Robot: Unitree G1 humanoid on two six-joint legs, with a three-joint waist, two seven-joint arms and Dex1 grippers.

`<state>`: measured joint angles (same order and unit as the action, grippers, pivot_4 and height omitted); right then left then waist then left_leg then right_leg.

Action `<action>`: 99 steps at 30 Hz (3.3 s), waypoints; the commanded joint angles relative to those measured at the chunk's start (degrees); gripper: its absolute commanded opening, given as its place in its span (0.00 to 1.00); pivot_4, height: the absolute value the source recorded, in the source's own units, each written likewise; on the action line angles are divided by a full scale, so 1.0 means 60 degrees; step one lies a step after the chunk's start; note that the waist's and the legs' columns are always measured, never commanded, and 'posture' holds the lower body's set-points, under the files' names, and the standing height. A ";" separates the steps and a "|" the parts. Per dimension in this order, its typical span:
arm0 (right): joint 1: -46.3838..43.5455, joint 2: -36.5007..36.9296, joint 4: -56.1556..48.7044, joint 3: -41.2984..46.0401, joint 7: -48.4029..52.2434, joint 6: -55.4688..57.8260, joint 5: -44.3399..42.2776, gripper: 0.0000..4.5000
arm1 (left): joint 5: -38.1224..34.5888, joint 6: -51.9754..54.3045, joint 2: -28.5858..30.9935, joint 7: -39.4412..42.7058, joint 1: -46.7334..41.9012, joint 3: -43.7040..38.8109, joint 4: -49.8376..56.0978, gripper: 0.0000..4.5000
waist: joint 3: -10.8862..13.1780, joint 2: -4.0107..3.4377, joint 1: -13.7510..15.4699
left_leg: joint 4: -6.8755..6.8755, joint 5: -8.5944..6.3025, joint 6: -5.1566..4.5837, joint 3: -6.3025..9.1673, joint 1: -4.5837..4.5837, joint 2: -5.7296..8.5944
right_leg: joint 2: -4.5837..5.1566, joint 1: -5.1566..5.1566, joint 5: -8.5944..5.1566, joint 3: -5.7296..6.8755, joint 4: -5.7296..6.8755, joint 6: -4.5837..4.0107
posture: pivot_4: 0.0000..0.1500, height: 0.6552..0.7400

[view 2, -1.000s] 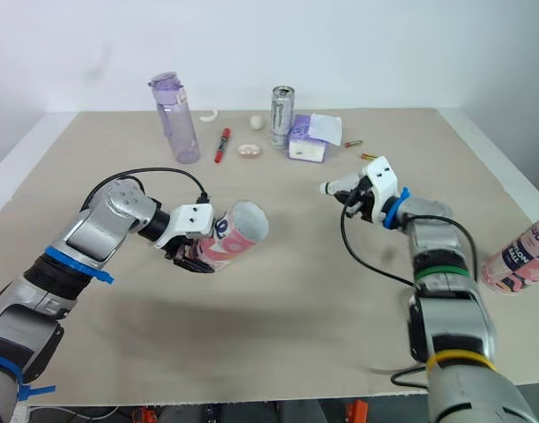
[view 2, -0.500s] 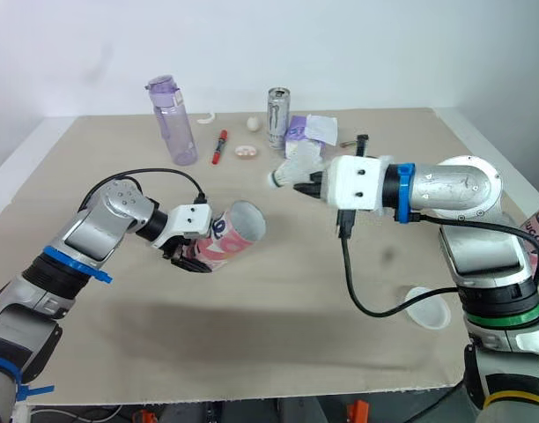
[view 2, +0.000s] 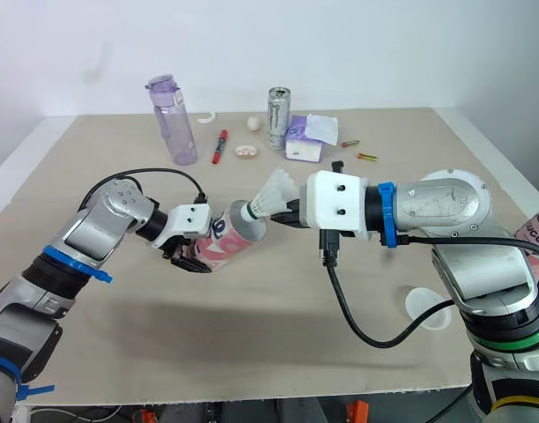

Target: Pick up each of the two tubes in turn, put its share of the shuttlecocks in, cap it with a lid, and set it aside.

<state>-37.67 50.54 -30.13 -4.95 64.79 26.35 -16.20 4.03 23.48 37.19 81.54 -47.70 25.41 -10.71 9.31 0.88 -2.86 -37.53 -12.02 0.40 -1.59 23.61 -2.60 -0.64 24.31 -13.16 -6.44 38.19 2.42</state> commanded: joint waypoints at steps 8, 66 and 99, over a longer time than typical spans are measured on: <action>-0.0317 -0.0343 0.0195 -0.0763 -0.0252 -0.0247 0.0392 0.02 | 0.0202 0.0048 -0.0013 -0.0044 0.0056 0.0217 -0.0145 0.70 | 0.0000 0.0001 0.0009 | 0.0000 0.0000 0.0000 0.0000 0.0002 0.0000 | 0.0000 0.0001 -0.0001 0.0000 0.0000 -0.0001 | 1.00 1.00; -0.2843 -0.1532 0.3188 -0.3012 0.0849 0.0416 0.0759 0.01 | 0.0313 -0.0476 -0.0570 0.0088 -0.0385 0.0382 -0.0499 0.70 | 0.0003 0.0006 0.0088 | -0.0005 0.0000 0.0000 0.0006 0.0040 0.0015 | 0.0009 0.0012 -0.0010 -0.0004 -0.0011 0.0009 | 1.00 1.00; -0.4772 -0.4390 0.7182 -0.5144 0.3056 0.0489 0.3037 0.01 | 0.0377 -0.0319 -0.0794 0.0029 -0.0259 0.0345 -0.0379 0.70 | -0.0012 0.0005 0.0019 | -0.0016 0.0001 -0.0001 0.0005 -0.0034 0.0003 | -0.0001 -0.0041 -0.0001 0.0000 0.0008 0.0000 | 1.00 1.00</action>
<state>-66.81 26.28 12.09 -34.34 83.03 28.81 2.03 6.23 21.80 34.03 82.47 -49.74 26.16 -13.80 9.24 0.91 -2.75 -37.62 -12.01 0.40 -1.57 23.40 -2.58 -0.64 24.06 -13.17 -6.44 38.25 2.41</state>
